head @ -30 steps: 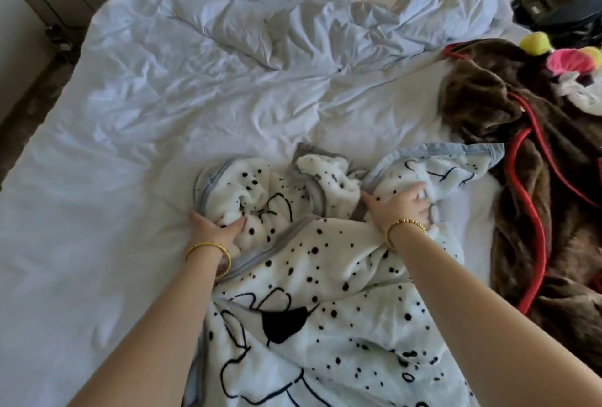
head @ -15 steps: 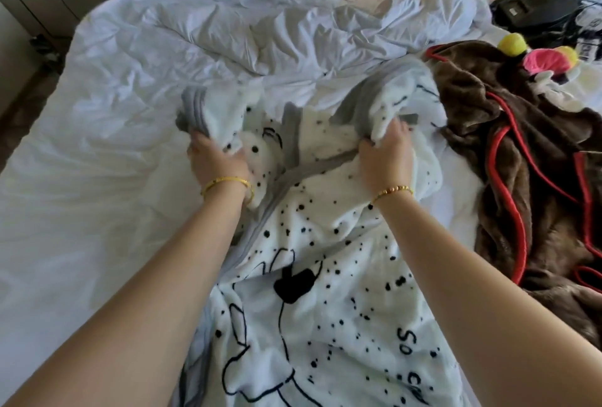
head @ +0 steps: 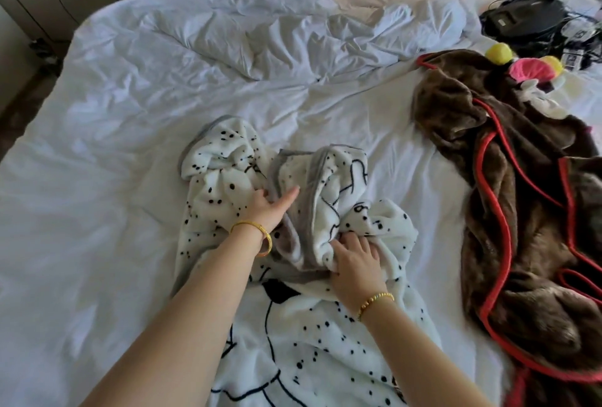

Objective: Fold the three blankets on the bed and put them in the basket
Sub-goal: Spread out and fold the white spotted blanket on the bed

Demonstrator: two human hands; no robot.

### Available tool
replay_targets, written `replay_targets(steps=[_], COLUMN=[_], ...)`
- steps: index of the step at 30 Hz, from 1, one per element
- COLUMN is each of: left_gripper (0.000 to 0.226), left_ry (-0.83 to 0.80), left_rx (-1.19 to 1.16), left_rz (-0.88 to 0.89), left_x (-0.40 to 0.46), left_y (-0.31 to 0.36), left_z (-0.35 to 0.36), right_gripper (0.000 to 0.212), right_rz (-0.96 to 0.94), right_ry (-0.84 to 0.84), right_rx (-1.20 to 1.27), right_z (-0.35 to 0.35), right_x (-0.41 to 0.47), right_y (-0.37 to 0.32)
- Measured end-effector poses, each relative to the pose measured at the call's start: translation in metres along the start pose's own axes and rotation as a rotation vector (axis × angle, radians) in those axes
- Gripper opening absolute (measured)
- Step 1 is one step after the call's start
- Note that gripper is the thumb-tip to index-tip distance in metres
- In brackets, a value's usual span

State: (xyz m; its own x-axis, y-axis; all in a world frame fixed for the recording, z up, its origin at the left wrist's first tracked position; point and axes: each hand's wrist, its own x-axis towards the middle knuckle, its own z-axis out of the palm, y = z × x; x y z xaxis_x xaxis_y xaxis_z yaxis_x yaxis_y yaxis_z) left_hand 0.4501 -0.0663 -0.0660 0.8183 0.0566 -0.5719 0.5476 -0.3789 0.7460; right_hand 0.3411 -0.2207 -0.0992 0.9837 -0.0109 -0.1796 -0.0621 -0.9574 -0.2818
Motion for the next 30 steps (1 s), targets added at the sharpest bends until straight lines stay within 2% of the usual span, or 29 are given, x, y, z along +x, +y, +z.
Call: replay_targets(steps=[1, 3, 6, 7, 8, 9, 10, 11, 13, 14, 16, 17, 19, 21, 23, 25, 27, 30], left_gripper=[0.094, 0.067, 0.041, 0.045, 0.062, 0.080, 0.086, 0.076, 0.026, 0.014, 0.018, 0.027, 0.044, 0.046, 0.041, 0.037, 0.028, 0.043], left_ry=[-0.025, -0.031, 0.008, 0.012, -0.006, -0.042, -0.068, -0.073, -0.016, 0.036, 0.097, 0.101, 0.040, -0.101, -0.228, -0.291, -0.299, -0.155], left_rx=[0.033, 0.091, 0.028, -0.022, -0.072, -0.078, -0.031, 0.026, 0.136, 0.159, 0.164, 0.172, 0.210, 0.203, 0.204, 0.129, 0.004, -0.013], left_rz=[0.021, 0.096, 0.176, 0.182, 0.163, 0.133, 0.119, 0.131, 0.222, 0.281, 0.402, 0.458, 0.559, 0.606, 0.569, 0.438, 0.273, 0.185], left_x=[-0.002, -0.004, -0.008, -0.007, -0.005, -0.004, -0.003, -0.003, -0.009, -0.013, -0.022, -0.026, -0.034, -0.044, -0.051, -0.054, -0.056, -0.050], left_y=[0.001, 0.003, 0.014, 0.019, 0.023, 0.027, 0.028, 0.028, 0.024, 0.024, 0.023, 0.023, 0.024, 0.021, 0.012, 0.002, -0.004, 0.003], left_z=[0.004, 0.016, 0.026, 0.025, 0.024, 0.024, 0.024, 0.026, 0.032, 0.034, 0.035, 0.034, 0.031, 0.032, 0.035, 0.035, 0.033, 0.028], right_gripper=[0.046, 0.052, 0.062, 0.061, 0.056, 0.045, 0.028, 0.014, 0.014, 0.014, 0.022, 0.024, 0.028, 0.038, 0.042, 0.033, 0.024, 0.031], right_rz=[-0.009, 0.004, 0.030, 0.013, -0.013, -0.039, -0.035, 0.001, 0.140, 0.196, 0.237, 0.218, 0.185, 0.253, 0.414, 0.518, 0.468, 0.308], right_ry=[-0.030, -0.054, 0.005, 0.004, -0.014, -0.028, -0.021, -0.001, 0.106, 0.205, 0.409, 0.468, 0.473, 0.377, 0.199, 0.034, 0.032, 0.079], right_rx=[0.049, 0.230, 0.484, 0.479, 0.432, 0.386, 0.387, 0.448, 0.631, 0.667, 0.666, 0.677, 0.717, 0.781, 0.956, 1.071, 0.989, 0.916], right_z=[-0.002, -0.007, -0.011, -0.012, -0.011, -0.009, -0.008, -0.009, -0.016, -0.022, -0.037, -0.046, -0.062, -0.072, -0.077, -0.073, -0.060, -0.045], right_x=[0.000, -0.002, -0.009, -0.010, -0.011, -0.010, -0.009, -0.007, -0.003, 0.000, 0.010, 0.016, 0.033, 0.052, 0.065, 0.066, 0.058, 0.043], right_y=[0.000, -0.001, -0.006, -0.007, -0.006, -0.005, -0.006, -0.006, -0.005, -0.004, -0.003, -0.005, -0.012, -0.018, -0.020, -0.020, -0.021, -0.024])
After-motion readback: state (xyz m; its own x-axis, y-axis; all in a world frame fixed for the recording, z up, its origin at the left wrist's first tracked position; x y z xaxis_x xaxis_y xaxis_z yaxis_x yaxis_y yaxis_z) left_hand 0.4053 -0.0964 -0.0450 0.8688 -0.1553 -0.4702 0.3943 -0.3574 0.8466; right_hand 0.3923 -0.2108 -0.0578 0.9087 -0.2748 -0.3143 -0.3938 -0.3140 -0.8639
